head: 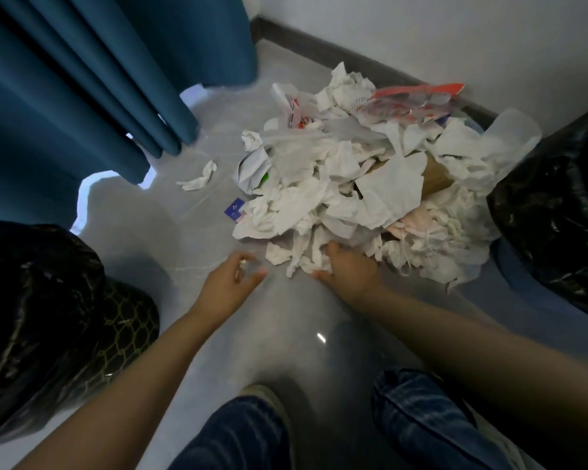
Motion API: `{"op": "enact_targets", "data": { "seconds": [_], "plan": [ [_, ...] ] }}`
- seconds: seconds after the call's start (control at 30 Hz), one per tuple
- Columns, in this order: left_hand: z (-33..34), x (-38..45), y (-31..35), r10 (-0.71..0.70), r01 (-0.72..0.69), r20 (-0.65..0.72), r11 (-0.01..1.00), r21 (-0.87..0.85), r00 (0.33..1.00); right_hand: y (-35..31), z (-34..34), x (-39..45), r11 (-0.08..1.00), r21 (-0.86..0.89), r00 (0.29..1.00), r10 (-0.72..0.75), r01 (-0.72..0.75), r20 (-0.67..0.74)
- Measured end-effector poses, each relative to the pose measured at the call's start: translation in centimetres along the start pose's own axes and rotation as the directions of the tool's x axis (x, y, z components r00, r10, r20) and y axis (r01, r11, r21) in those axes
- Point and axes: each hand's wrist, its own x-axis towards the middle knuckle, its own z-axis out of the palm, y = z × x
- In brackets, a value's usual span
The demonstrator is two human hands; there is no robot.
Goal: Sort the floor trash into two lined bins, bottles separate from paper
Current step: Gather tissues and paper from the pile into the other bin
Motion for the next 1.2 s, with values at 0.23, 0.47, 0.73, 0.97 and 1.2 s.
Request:
{"op": "enact_targets", "data": {
  "seconds": [0.23, 0.47, 0.73, 0.97, 1.2],
  "plan": [
    [5.2, 2.9, 2.4, 0.106, -0.108, 0.024, 0.965, 0.239, 0.994, 1.7, 1.1, -2.7, 0.973, 0.189, 0.991, -0.133, 0.136, -0.029],
    [6.7, 2.4, 1.8, 0.087, -0.066, -0.069, 0.963, 0.262, 0.994, 3.1, 0.4, -5.7, 0.831, 0.536, 0.96, 0.009, 0.149, -0.28],
    [7.0, 0.1, 1.8, 0.022, -0.009, -0.113, 0.993, 0.116, 0.993, 5.1, -3.8, -6.9, 0.544, 0.838, 0.921, 0.35, -0.051, -0.171],
    [5.7, -0.3, 3.8, 0.049, -0.047, -0.056, 0.998, 0.034, 0.997, 7.4, -4.1, -8.3, 0.318, 0.938, 0.881, 0.472, -0.139, -0.029],
    [5.0, -0.5, 5.2, 0.134, -0.143, 0.057, 0.967, 0.213, 0.989, 9.6, -5.0, -8.5, 0.445, 0.887, 0.79, 0.586, -0.124, -0.183]
  ]
}}
